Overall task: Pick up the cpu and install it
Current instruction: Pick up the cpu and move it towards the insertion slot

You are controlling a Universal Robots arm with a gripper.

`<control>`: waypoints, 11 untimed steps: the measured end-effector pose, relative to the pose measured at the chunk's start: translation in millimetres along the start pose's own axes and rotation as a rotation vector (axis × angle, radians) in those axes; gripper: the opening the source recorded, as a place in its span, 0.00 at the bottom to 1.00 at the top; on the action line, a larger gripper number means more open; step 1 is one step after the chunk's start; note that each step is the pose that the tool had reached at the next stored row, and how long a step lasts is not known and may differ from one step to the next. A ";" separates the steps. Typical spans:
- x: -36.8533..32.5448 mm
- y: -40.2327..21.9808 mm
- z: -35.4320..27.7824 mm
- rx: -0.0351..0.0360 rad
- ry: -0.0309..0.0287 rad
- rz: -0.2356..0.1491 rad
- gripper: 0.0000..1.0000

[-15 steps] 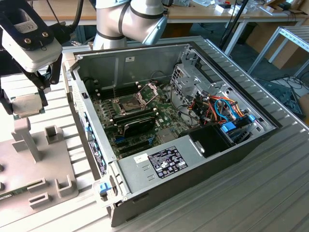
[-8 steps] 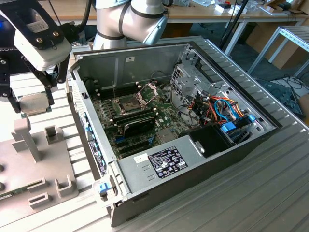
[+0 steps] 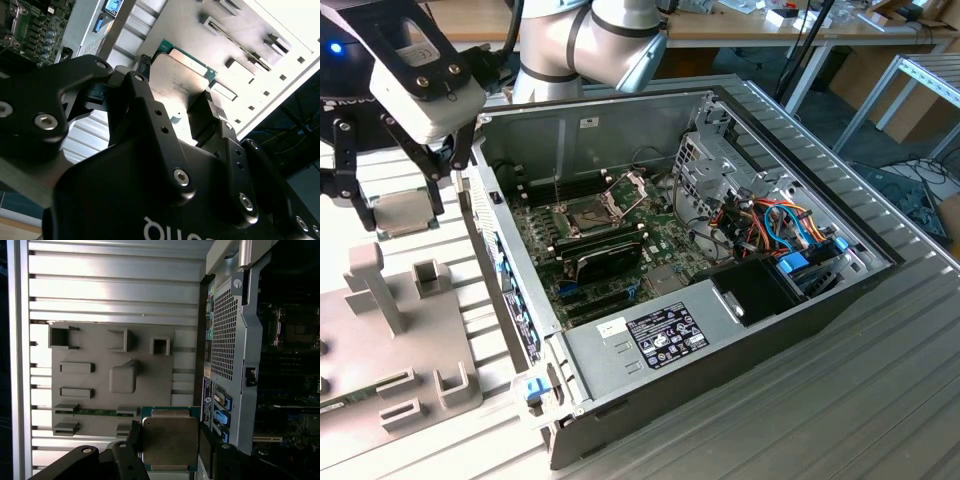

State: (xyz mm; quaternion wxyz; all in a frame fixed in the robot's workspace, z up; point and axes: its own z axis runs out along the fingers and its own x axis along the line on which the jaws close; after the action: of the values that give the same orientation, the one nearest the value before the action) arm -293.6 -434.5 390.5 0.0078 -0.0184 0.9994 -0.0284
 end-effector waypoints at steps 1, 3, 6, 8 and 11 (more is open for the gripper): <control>-1.4 0.0 0.1 -0.0001 -0.0001 0.000 0.55; -3.2 -0.1 0.1 0.0000 0.0000 0.000 0.55; -4.4 -0.1 0.1 0.0000 0.0000 0.000 0.55; -4.7 -0.1 0.1 0.0000 0.0000 0.000 0.55; -6.0 -0.2 0.1 0.0000 0.0000 0.000 0.55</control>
State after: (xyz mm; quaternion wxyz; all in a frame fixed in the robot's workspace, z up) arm -287.6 -434.5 390.5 0.0078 -0.0184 0.9994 -0.0284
